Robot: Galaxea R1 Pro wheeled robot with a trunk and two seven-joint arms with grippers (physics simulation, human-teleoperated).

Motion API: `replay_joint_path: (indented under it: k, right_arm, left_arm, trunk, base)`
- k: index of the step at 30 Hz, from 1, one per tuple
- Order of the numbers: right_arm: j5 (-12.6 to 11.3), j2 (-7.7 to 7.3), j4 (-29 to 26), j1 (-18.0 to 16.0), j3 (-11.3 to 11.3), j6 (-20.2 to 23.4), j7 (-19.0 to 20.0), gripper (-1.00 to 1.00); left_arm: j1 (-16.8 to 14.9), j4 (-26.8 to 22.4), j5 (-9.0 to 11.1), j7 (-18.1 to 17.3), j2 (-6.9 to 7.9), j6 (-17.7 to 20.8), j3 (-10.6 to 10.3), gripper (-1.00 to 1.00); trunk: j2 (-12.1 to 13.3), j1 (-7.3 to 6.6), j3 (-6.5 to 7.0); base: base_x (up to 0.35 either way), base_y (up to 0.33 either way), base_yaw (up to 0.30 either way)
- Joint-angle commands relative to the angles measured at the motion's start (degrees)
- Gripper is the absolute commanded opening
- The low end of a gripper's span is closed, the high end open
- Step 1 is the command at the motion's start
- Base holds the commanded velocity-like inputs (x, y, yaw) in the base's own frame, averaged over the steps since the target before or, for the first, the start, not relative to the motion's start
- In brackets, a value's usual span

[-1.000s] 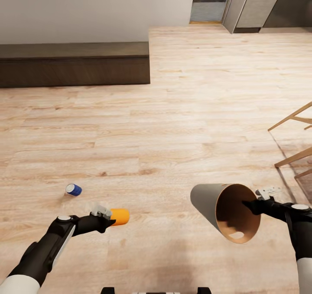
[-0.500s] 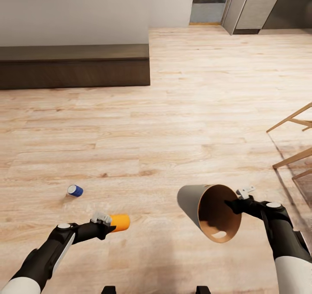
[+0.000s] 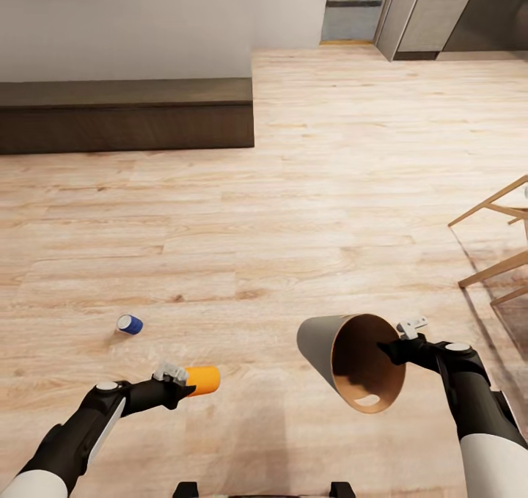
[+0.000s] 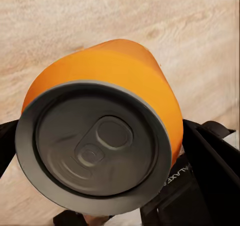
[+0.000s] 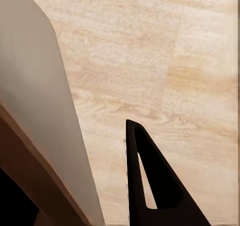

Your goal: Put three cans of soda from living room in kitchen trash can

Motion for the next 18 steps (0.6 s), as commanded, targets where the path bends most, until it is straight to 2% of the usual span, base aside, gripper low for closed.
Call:
replay_joint_path:
  k: [1, 3, 6, 7, 8, 10, 11, 13, 16, 18]
  right_arm:
    - [-0.69, -0.09, 0.02, 0.0, 0.02, 0.31, 0.53, -1.0]
    - [-0.59, -0.27, 0.03, -0.05, 0.01, 0.35, 0.78, -1.0]
    - [0.65, -0.28, 0.05, -0.08, 0.01, 1.86, 2.05, -1.0]
    - [1.4, -0.17, 0.05, -0.13, 0.25, 4.02, 2.93, -1.0]
    - [2.08, -0.18, 0.04, -0.38, 1.78, 7.56, 4.47, -1.0]
    - [2.57, -0.27, 0.02, -0.81, 3.95, 10.34, 5.58, -1.0]
    - [2.8, -0.36, 0.12, -2.71, 5.41, 12.79, 6.17, -1.0]
    - [2.87, -0.69, 0.82, -6.05, 6.18, 15.53, 6.7, -1.0]
    - [2.95, -1.77, 6.6, -12.49, 6.86, 21.04, 7.22, -1.0]
    - [2.98, -2.03, 10.8, -15.9, 7.02, 22.29, 7.17, -1.0]
  left_arm:
    - [0.0, -0.05, -0.01, -0.74, 0.05, 0.52, 0.01, -1.0]
    - [-0.08, -0.16, 0.09, -4.35, 0.2, 2.62, 0.06, -1.0]
    - [-0.54, -1.89, 0.53, -13.29, 0.45, 5.3, 1.52, -1.0]
    - [-0.83, -3.84, 0.62, -16.59, 0.51, 7.23, 2.41, -1.0]
    - [-1.32, -8.4, 0.7, -20.8, 0.67, 10.92, 3.8, -1.0]
    - [-2.44, -13.79, 0.76, -23.95, 1.0, 14.36, 5.05, -1.0]
    - [-4.42, -18.74, 0.84, -26.82, 1.27, 18.48, 6.27, -1.0]
    - [-7.45, -22.04, 0.96, -29.54, 1.43, 23.02, 7.66, -1.0]
    - [-12.91, -24.87, 1.11, -32.48, 1.41, 28.8, 9.83, -1.0]
    - [-14.62, -25.43, 1.2, -33.02, 1.13, 30.77, 10.21, -1.0]
  trunk:
    - [0.01, -0.01, 0.01]
    - [0.01, -0.01, 0.01]
    - [0.01, -0.01, 0.01]
    - [0.01, -0.01, 0.01]
    - [0.01, -0.01, 0.01]
    - [0.01, -0.01, 0.01]
    - [0.01, -0.01, 0.01]
    - [0.01, -0.01, 0.01]
    - [0.01, -0.01, 0.01]
    - [0.01, -0.01, 0.01]
  base:
    - [0.0, 0.0, 0.0]
    - [0.0, 0.0, 0.0]
    - [0.0, 0.0, 0.0]
    - [0.0, 0.0, 0.0]
    - [0.0, 0.0, 0.0]
    - [0.0, 0.0, 0.0]
    - [0.0, 0.0, 0.0]
    - [0.0, 0.0, 0.0]
    - [0.026, 0.0, 0.0]
    - [0.061, 0.0, 0.0]
